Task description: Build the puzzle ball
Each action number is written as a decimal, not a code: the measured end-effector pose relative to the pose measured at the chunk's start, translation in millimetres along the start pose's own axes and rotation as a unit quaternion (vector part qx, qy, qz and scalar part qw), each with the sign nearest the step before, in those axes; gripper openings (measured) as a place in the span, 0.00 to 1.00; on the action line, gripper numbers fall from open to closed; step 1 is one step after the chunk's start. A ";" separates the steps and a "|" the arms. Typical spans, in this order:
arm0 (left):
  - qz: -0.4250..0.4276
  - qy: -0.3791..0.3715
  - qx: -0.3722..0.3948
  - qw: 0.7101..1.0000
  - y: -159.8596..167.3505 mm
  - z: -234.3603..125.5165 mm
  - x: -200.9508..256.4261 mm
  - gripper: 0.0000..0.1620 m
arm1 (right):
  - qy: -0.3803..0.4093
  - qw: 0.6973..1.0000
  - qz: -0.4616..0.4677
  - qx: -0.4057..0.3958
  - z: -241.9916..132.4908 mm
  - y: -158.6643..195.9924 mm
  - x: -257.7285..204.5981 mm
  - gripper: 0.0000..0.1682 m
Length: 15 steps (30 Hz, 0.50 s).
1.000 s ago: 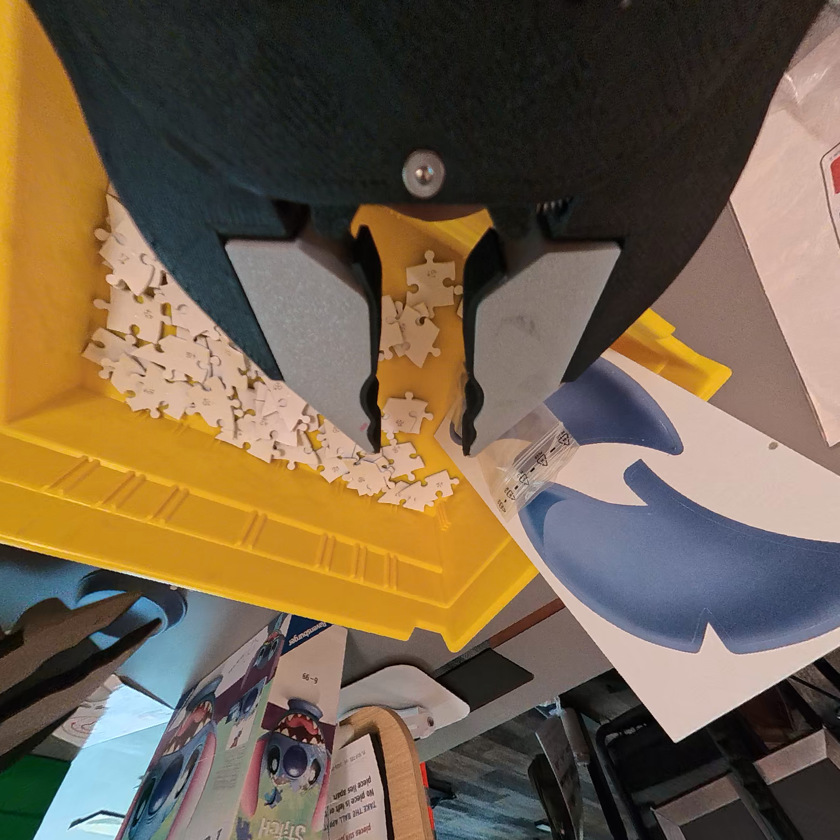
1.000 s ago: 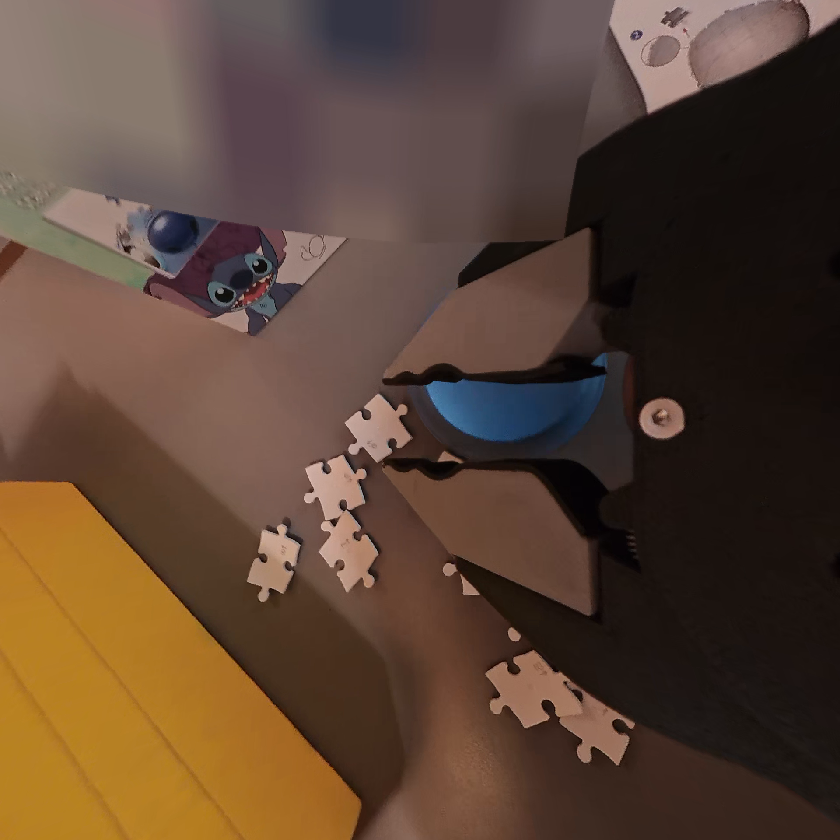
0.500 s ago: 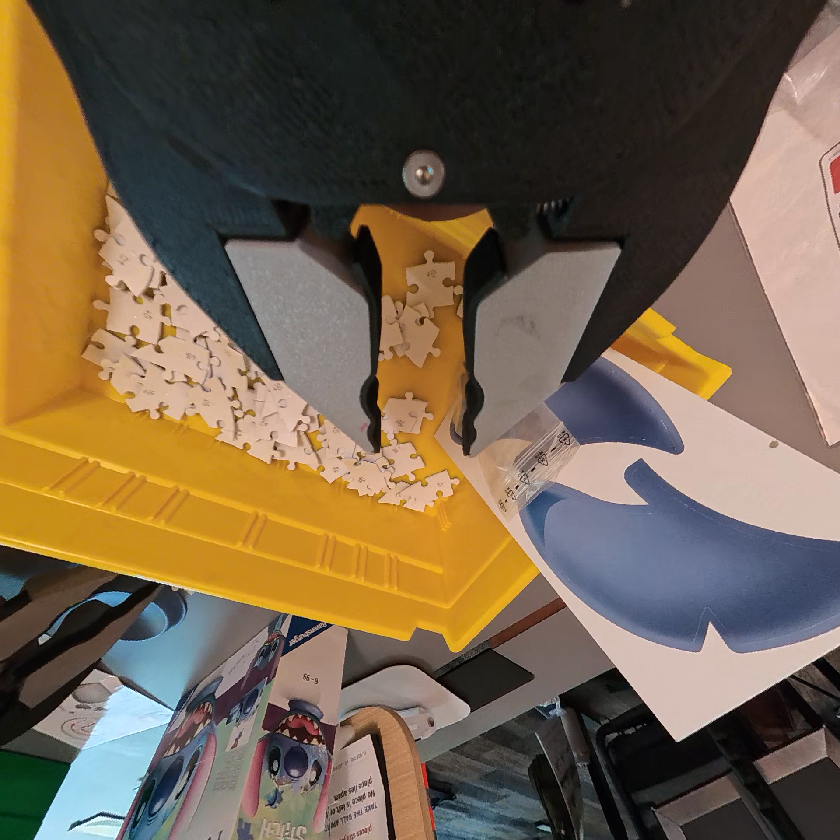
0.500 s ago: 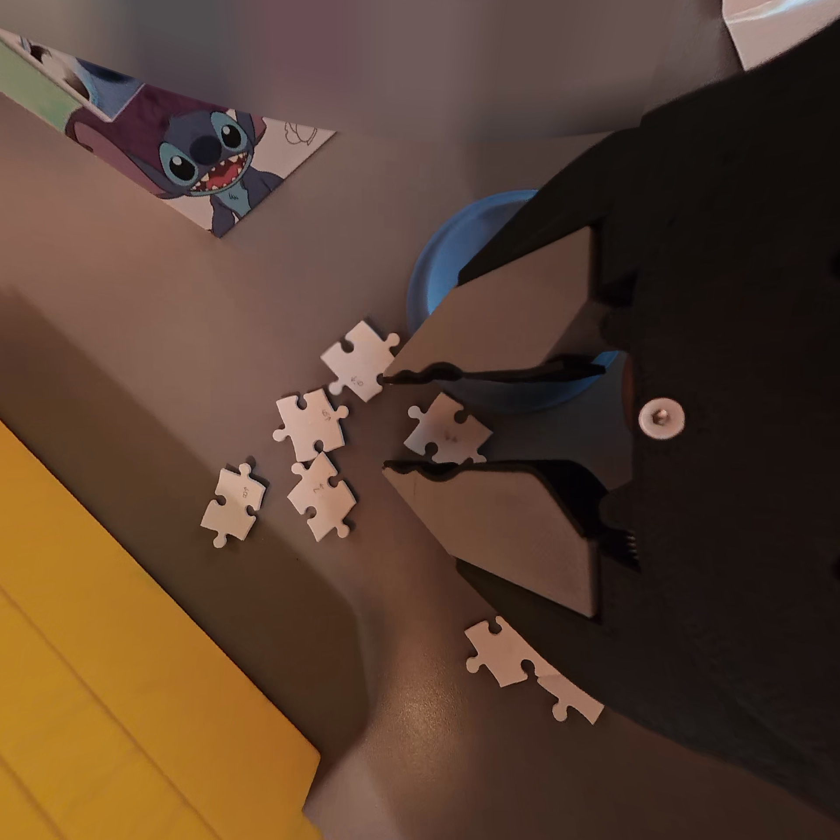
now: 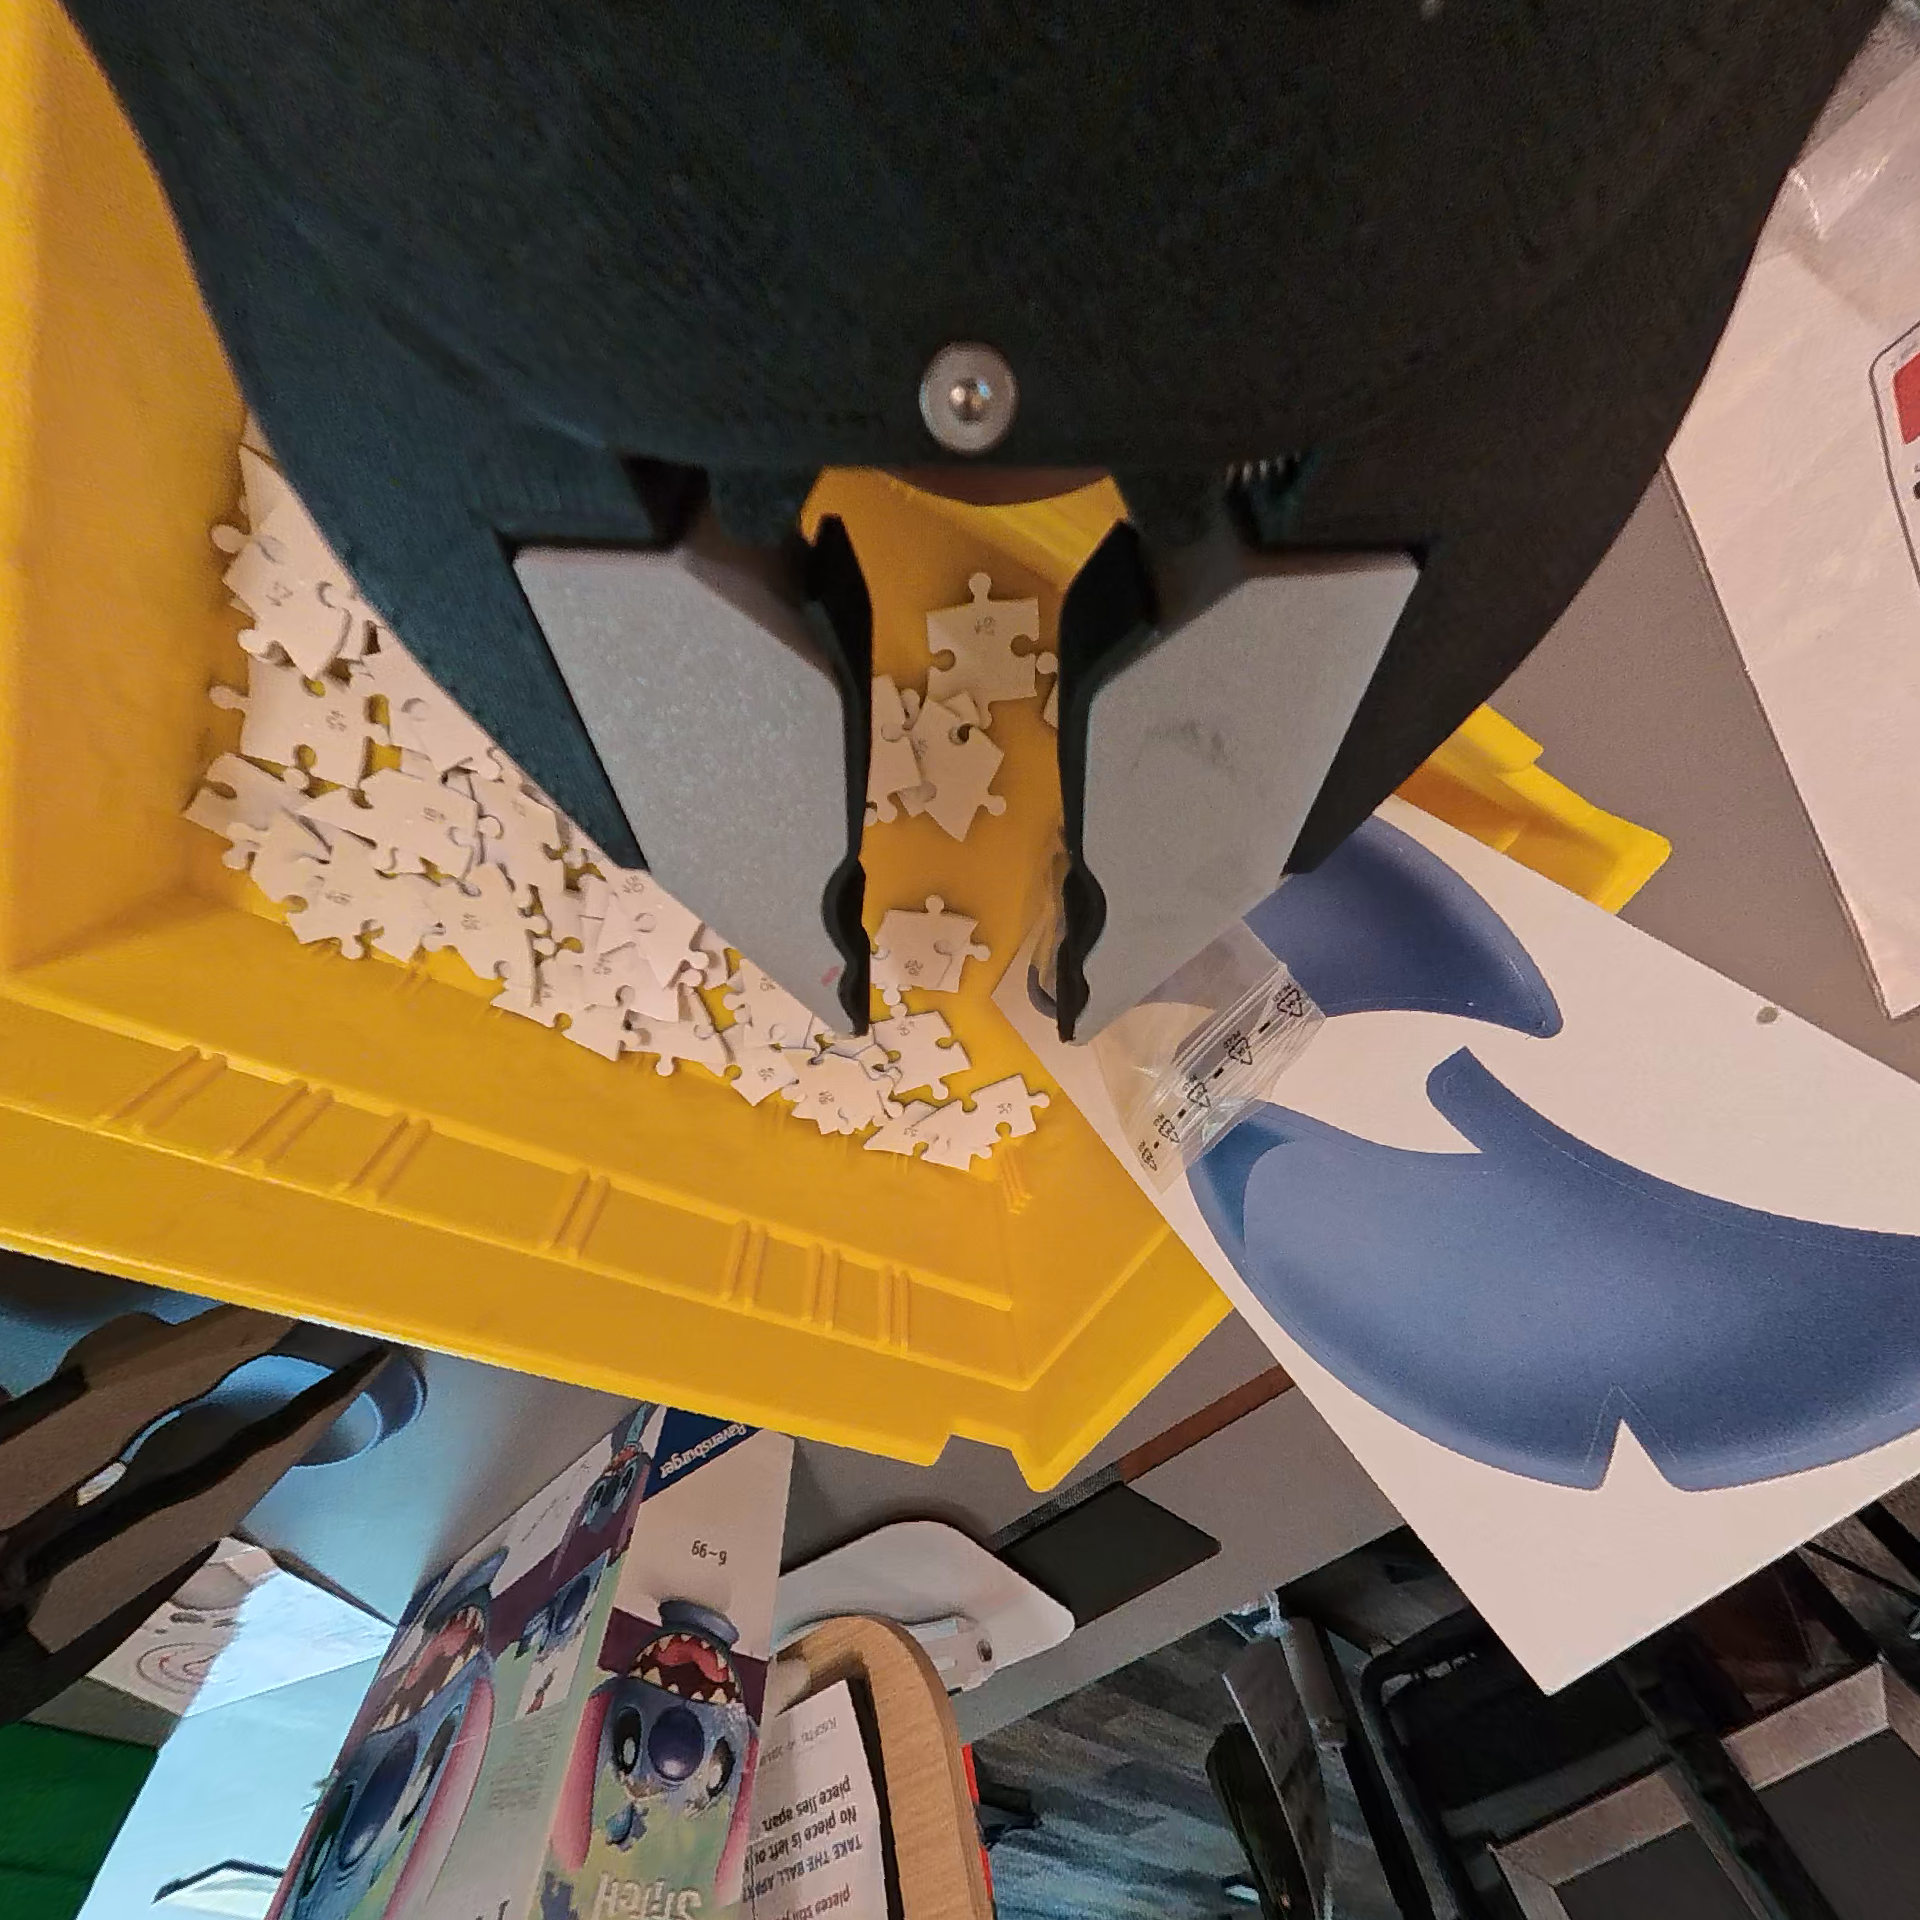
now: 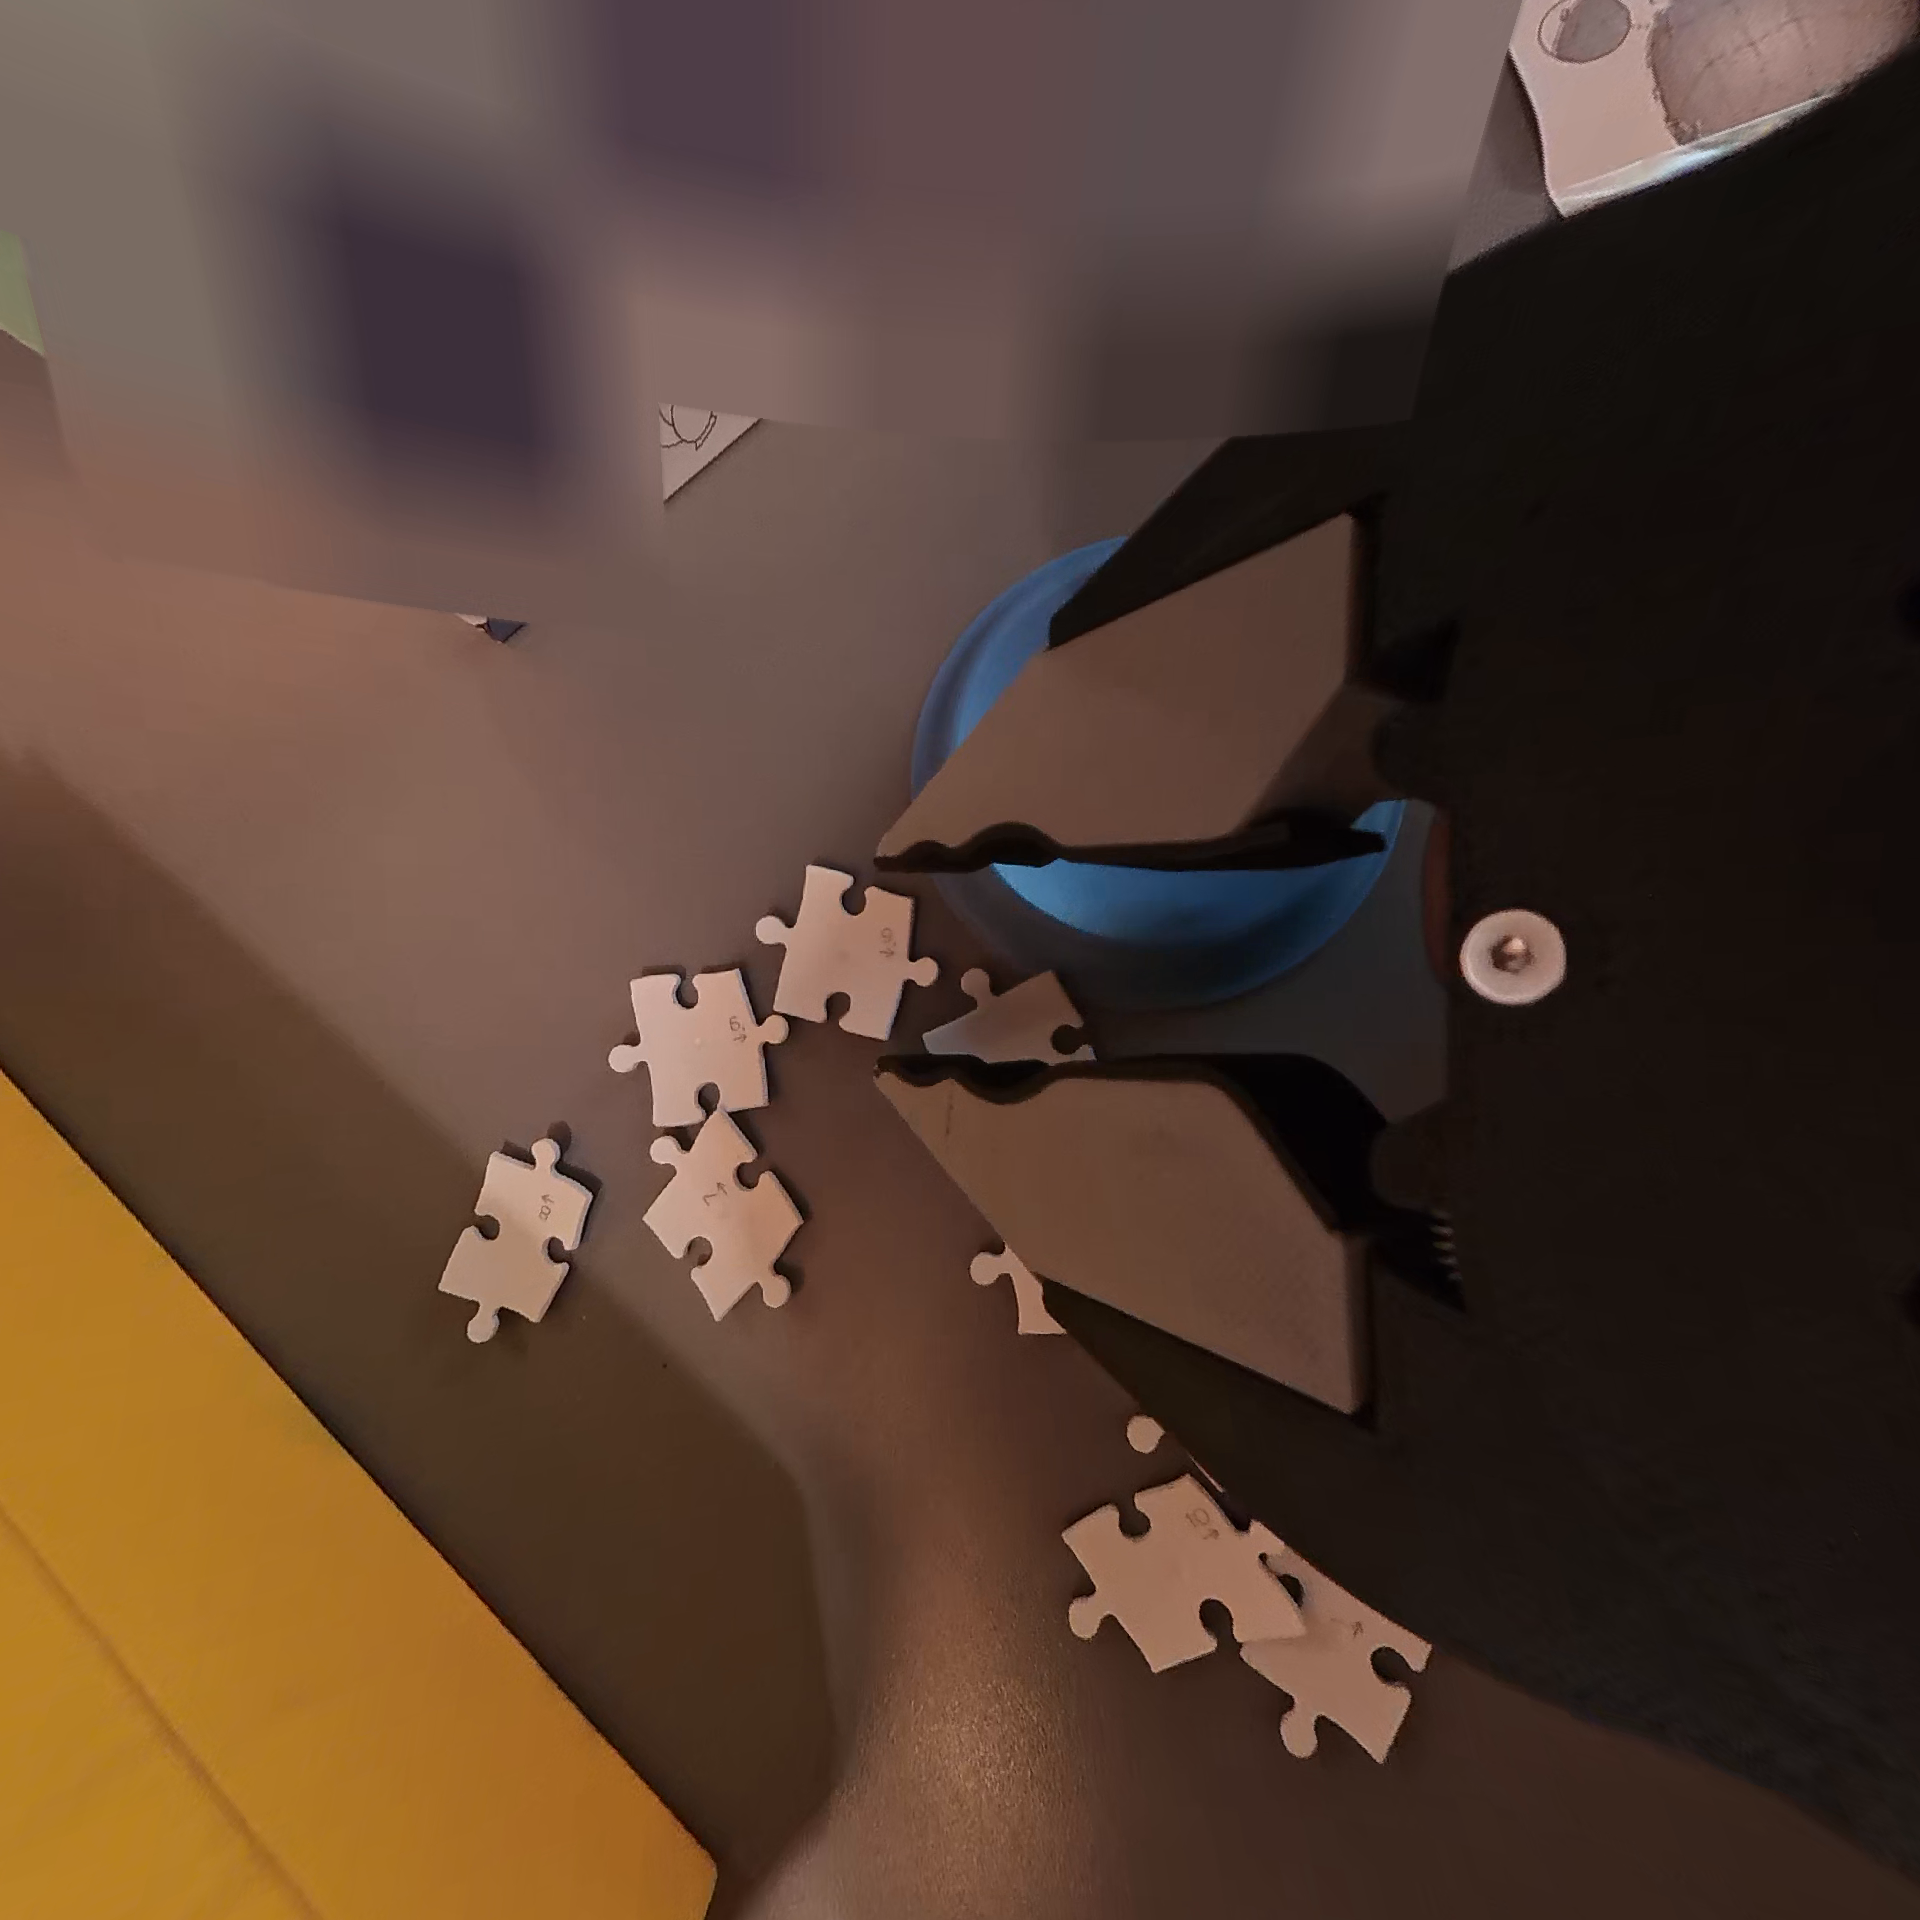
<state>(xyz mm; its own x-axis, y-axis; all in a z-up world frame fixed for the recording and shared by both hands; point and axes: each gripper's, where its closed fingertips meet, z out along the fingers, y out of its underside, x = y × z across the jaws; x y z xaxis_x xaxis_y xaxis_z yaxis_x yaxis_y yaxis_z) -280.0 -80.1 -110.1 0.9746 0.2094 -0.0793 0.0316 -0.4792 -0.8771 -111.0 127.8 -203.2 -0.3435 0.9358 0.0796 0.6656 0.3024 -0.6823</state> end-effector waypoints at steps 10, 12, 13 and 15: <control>0.000 0.000 0.000 1.000 0.1 0.1 0.5 0.20 | -0.001 1.000 -0.004 0.000 0.8 -0.6 -2.1 0.19; 0.000 0.001 0.000 1.000 0.1 0.0 0.4 0.20 | 0.001 1.000 -0.005 0.002 0.2 -1.5 -1.6 0.19; 0.000 0.001 0.000 1.000 0.1 0.1 0.5 0.20 | 0.002 1.000 -0.005 0.005 -0.4 -2.4 -1.4 0.19; 0.000 0.001 0.000 1.000 0.1 0.0 0.5 0.20 | 0.003 1.000 -0.005 0.011 -1.6 -4.5 -1.1 0.19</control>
<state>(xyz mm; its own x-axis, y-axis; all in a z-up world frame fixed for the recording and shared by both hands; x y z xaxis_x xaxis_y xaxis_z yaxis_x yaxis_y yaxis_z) -279.5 -80.1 -110.3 0.9749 0.2080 -0.0793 0.0311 -0.4799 -0.8767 -112.5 125.7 -199.1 -0.3462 0.9338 0.0909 0.6472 0.3079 -0.6974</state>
